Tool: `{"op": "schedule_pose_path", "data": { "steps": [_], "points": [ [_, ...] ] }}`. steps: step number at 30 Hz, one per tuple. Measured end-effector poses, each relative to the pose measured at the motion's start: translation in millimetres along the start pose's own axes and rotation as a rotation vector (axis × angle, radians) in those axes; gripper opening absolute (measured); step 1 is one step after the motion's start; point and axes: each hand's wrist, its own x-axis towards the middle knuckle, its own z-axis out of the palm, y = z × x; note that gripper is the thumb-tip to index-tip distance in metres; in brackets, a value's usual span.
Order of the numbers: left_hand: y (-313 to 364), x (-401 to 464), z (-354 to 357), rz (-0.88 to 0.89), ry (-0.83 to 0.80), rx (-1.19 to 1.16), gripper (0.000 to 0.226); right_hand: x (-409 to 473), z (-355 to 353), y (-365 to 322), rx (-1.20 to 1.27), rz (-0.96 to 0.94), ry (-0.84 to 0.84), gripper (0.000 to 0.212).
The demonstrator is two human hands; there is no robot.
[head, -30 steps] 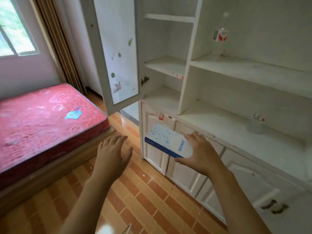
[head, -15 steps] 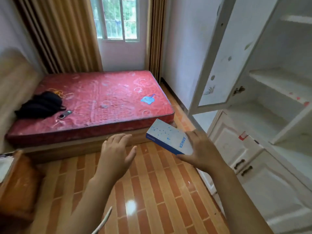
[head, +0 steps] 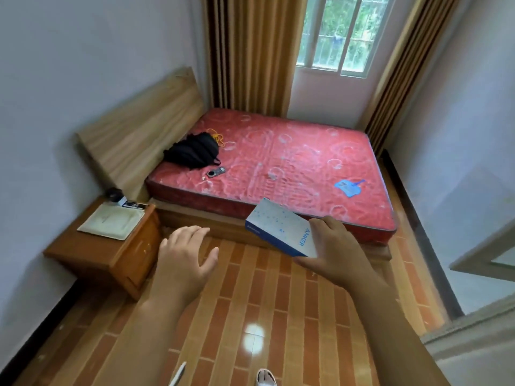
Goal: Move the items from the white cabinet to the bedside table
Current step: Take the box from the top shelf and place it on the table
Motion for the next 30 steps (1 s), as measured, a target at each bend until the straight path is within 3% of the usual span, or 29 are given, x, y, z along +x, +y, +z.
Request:
{"op": "schedule_pose_path", "data": {
  "steps": [13, 19, 30],
  "points": [
    [-88, 97, 2, -0.284, -0.007, 0.165, 0.06, 229, 52, -38, -0.021, -0.341, -0.121, 0.085],
    [-156, 107, -17, -0.394, 0.017, 0.188, 0.061, 293, 82, -111, 0.036, -0.44, -0.13, 0.084],
    [-347, 134, -92, -0.459, 0.074, 0.231, 0.059, 380, 147, -308, 0.05, -0.484, -0.171, 0.081]
  ]
}}
